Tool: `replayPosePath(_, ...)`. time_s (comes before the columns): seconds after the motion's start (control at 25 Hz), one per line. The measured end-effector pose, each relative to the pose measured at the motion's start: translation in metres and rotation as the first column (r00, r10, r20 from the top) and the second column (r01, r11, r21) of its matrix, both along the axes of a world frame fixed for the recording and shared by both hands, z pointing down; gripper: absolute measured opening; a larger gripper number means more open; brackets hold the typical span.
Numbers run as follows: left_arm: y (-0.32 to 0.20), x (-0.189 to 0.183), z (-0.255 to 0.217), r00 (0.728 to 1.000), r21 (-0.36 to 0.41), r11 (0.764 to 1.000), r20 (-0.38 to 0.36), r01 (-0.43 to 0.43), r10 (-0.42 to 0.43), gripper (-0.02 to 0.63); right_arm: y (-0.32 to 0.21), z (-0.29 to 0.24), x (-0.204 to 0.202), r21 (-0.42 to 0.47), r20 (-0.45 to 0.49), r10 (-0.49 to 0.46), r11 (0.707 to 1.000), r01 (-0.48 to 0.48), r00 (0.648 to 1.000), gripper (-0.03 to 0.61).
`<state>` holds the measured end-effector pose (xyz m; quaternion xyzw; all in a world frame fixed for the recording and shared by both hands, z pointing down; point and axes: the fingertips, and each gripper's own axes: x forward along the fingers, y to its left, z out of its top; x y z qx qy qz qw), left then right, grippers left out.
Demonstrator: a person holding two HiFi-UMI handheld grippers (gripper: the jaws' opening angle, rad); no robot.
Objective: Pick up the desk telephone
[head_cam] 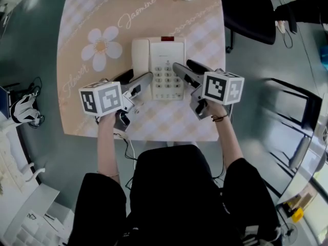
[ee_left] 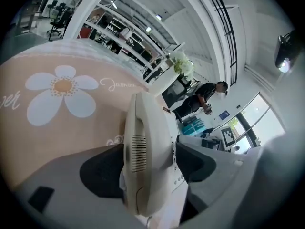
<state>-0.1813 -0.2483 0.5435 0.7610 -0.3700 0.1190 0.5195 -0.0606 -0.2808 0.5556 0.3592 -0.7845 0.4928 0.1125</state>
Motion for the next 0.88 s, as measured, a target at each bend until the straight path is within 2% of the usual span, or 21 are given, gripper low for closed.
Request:
replayPosePath(0.24,0.000,0.008,0.009,0.999,-0.059,0.997,0.011,-0.049,0.050,0.325,0.002,0.007,-0.007,-0.063,-0.016,-0.052,0.997,0.051,0.998,0.253)
replayPosePath(0.48,0.000,0.010,0.011,0.997,-0.067,0.995,-0.023,-0.079,0.077,0.339,0.003,0.009,-0.010,-0.105,0.015,-0.069,0.992,0.070,0.998,0.252)
replayPosePath(0.56,0.001,0.011,0.012,0.997,-0.068,0.994,-0.029,-0.080,0.078,0.341,0.004,0.009,-0.012,-0.113,0.037,-0.072,0.991,0.076,0.997,0.225)
replayPosePath(0.88,0.000,0.009,0.011,0.999,-0.051,0.998,-0.020,-0.035,0.034,0.339,0.003,0.009,-0.012,-0.119,0.047,-0.054,0.991,0.059,0.997,0.222)
